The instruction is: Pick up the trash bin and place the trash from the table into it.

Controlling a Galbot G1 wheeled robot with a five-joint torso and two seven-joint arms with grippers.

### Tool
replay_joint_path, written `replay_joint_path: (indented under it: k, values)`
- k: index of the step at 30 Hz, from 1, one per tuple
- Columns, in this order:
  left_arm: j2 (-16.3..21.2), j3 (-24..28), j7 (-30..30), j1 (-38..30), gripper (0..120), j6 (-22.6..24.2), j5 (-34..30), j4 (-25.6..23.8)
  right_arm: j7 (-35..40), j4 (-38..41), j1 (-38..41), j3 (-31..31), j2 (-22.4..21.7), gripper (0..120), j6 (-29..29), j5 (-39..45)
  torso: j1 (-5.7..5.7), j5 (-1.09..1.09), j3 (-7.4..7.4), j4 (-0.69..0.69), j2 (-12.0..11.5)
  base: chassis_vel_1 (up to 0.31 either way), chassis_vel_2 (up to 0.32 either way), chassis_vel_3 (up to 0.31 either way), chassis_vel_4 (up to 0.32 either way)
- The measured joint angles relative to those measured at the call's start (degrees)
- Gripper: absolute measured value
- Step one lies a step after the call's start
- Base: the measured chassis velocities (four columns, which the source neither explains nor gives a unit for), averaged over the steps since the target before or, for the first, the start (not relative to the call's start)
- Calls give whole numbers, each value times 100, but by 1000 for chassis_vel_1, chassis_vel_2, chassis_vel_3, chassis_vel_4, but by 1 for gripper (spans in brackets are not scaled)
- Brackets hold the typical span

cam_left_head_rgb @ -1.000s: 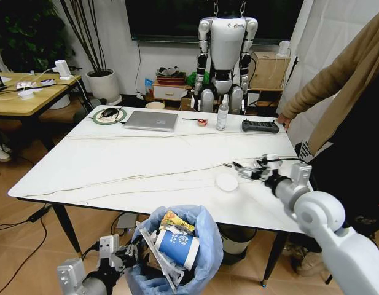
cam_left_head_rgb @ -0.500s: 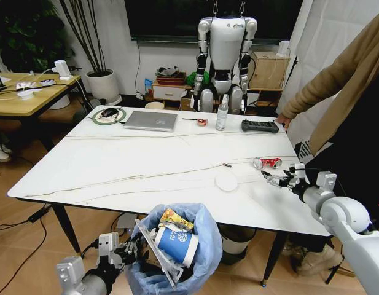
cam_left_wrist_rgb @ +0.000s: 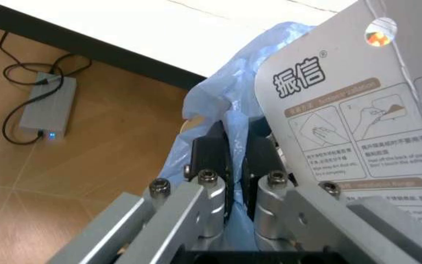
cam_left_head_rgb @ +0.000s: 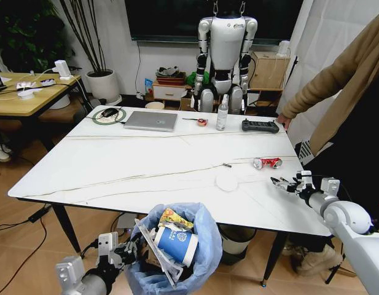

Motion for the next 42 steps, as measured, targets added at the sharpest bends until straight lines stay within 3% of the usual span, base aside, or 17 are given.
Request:
replay_joint_path:
  k: [5, 6, 9, 12, 19, 21, 31, 42]
  values:
    - [1, 0, -5, -6, 0, 4, -14, 0, -3, -33, -12, -34, 32, 94, 14, -47, 0, 0, 0, 0, 0, 0, 0, 0, 0]
    - [1, -1, -6, -2, 0, 5, -15, 0, -3, -53, -8, -37, 40, 87, 22, -49, 0, -1, 0, 0, 0, 0, 0, 0, 0]
    - [6, -8, -6, 5, 0, 5, -19, -1, -2, -59, -11, -37, 41, 81, 31, -49, 0, -3, 0, 0, 0, 0, 0, 0, 0]
    - [10, -13, -7, 1, 0, 5, -30, -3, 5, -28, -27, -33, 41, 66, 31, -36, -1, -1, 0, 0, 0, 0, 0, 0, 0]
    - [20, -11, -9, -2, 0, 6, -43, -3, 16, 0, -68, -20, 44, 44, 28, -34, -1, -1, -1, 0, 0, 0, 0, 0, 0]
    - [27, -17, -12, -3, 0, 7, -52, -3, 19, -3, -70, -18, 49, 32, 28, -50, 0, -1, -1, 0, 1, 0, 0, 0, 0]
    - [39, -19, -19, -11, 0, 12, -72, -6, 19, 4, -104, -24, 51, 1, 25, -118, 0, -1, -1, 0, 1, 0, 0, 0, 0]
    - [35, -12, -24, -17, 0, 13, -77, -6, 15, 404, -324, 39, 32, 0, -7, -13, 2, 5, 2, 0, 0, 0, 0, 0, 0]
